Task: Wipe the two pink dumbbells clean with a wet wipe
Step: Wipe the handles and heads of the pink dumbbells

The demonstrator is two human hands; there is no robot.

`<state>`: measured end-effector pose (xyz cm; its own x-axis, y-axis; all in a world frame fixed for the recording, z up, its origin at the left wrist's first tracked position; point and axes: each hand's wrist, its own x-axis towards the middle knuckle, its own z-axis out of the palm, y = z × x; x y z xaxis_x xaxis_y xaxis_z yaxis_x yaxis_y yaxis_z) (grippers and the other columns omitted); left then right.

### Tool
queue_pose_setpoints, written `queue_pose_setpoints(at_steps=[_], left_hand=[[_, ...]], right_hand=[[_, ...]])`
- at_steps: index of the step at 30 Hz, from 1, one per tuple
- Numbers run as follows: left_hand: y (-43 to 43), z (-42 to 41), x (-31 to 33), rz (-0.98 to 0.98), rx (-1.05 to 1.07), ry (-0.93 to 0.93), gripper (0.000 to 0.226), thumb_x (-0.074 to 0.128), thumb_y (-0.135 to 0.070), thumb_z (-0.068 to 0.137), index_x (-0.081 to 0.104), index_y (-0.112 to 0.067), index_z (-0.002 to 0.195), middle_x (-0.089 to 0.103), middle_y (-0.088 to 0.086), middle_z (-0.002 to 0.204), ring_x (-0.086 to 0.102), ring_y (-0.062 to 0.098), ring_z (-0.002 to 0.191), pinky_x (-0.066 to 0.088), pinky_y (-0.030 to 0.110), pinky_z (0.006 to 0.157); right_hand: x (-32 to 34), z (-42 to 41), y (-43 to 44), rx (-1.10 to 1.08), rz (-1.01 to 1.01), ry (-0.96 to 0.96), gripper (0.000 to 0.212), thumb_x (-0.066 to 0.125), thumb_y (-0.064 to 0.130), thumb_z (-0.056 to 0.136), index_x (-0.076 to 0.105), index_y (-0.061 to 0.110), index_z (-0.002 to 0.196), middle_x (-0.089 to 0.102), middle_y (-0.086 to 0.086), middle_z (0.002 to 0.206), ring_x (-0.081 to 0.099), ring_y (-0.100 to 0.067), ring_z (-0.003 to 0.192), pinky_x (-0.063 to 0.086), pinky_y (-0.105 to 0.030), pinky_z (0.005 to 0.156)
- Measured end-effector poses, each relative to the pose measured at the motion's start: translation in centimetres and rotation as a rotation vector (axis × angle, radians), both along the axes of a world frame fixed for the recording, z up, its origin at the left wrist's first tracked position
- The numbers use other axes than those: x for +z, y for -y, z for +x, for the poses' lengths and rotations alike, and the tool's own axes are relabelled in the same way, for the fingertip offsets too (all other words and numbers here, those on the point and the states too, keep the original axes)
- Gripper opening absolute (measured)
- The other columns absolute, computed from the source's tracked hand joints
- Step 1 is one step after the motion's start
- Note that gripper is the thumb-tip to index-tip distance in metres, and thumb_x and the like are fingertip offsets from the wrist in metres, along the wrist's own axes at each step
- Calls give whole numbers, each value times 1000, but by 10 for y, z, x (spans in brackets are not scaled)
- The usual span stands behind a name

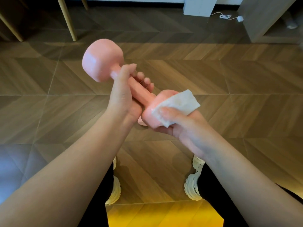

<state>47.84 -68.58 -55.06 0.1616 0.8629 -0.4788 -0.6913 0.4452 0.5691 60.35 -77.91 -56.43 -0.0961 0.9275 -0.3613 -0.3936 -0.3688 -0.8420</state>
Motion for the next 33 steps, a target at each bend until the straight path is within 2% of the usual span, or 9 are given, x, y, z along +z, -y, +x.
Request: queue_pose_setpoints(at_steps=[6, 9, 11, 13, 15, 17, 20, 24, 33], left_hand=[[1, 4, -5, -144, 92, 23, 31, 52, -16, 93, 34, -18, 68, 30, -6, 45, 29, 10, 34, 34, 16, 40], [-3, 0, -5, -150, 104, 39, 31, 51, -16, 92, 34, -18, 66, 30, -6, 45, 28, 10, 34, 34, 16, 40], [-2, -2, -5, -147, 100, 43, 32, 52, -16, 92, 35, -18, 64, 30, -6, 45, 29, 10, 34, 34, 17, 39], [1, -2, -4, -145, 83, 36, 34, 51, -17, 91, 34, -18, 62, 30, -6, 45, 29, 11, 34, 34, 18, 38], [3, 0, -4, -128, 63, 16, 34, 50, -17, 91, 33, -18, 62, 27, -6, 45, 27, 11, 34, 33, 17, 39], [2, 1, -3, -89, 43, -7, 32, 48, -16, 91, 30, -19, 65, 24, -6, 47, 24, 12, 37, 30, 18, 40], [0, 0, 1, -34, 13, -5, 33, 45, -15, 91, 30, -20, 62, 23, -6, 47, 23, 12, 37, 31, 19, 40], [3, -3, 2, -10, -14, 48, 38, 44, -16, 91, 33, -21, 54, 23, -7, 43, 25, 11, 34, 33, 17, 39], [3, 3, 0, 52, -69, 2, 35, 43, -15, 90, 30, -21, 58, 24, -5, 45, 24, 12, 38, 30, 22, 40]], right_hand=[[-8, -16, -2, -129, 41, 245, 26, 63, 28, 94, 57, 24, 119, 70, -5, 112, 68, -15, 95, 57, -34, 74], [-9, -8, -2, 2, 22, 171, 43, 61, 26, 96, 45, 23, 136, 64, -8, 128, 65, -25, 114, 56, -45, 91], [-10, -5, 0, 69, 51, 167, 59, 67, 24, 87, 40, 27, 139, 62, -8, 130, 63, -24, 116, 55, -42, 94], [-12, -8, -1, 40, 105, 262, 58, 72, 21, 80, 45, 25, 132, 66, -6, 121, 65, -21, 111, 55, -40, 94], [-14, -14, -2, -40, 120, 332, 38, 72, 23, 79, 56, 26, 114, 70, -1, 100, 68, -14, 97, 55, -41, 90], [-11, -17, -4, -91, 27, 281, 30, 71, 36, 79, 63, 29, 107, 74, 3, 97, 70, -12, 92, 60, -39, 77], [-7, -8, -4, -13, -155, 86, 54, 68, 51, 83, 59, 19, 125, 67, -19, 121, 68, -27, 97, 60, -39, 72], [-5, 2, 0, 96, -166, -175, 59, 66, 28, 88, 45, 10, 140, 49, -32, 137, 59, -44, 114, 57, -47, 86], [-6, -8, 0, -24, -159, -140, 63, 63, 41, 86, 47, 9, 139, 53, -30, 135, 52, -47, 124, 58, -43, 76]])
